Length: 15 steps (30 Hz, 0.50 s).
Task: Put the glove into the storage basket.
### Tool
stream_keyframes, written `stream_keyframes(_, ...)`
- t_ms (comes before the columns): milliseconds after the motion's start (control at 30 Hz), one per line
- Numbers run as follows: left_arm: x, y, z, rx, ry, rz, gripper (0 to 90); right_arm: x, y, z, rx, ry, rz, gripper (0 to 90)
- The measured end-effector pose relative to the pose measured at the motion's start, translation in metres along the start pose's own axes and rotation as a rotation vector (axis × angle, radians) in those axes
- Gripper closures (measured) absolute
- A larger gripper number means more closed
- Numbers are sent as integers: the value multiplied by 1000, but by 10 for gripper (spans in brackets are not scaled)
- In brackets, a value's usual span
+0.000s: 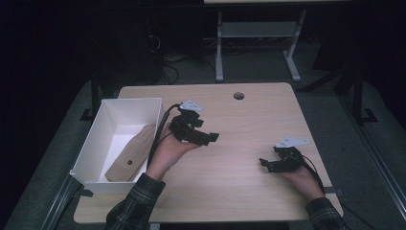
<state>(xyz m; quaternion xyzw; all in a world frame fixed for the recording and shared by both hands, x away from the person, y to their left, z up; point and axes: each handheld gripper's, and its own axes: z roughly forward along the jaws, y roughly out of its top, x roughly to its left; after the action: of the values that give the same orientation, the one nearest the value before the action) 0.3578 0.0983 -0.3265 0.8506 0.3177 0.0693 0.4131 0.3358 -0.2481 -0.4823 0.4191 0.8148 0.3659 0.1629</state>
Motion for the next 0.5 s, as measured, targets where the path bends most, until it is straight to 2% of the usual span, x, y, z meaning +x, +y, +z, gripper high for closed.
stream_keyframes(67, -5, -3, 9, 9, -11, 18, 207, 0, 0, 0, 0, 0, 0, 190)
stream_keyframes(233, -15, -13, 30, 31, -34, 30, 207, 0, 0, 0, 0, 0, 0, 190)
stream_keyframes(500, -25, -39, 63, 58, -55, 54, 207, 0, 0, 0, 0, 0, -1, 190)
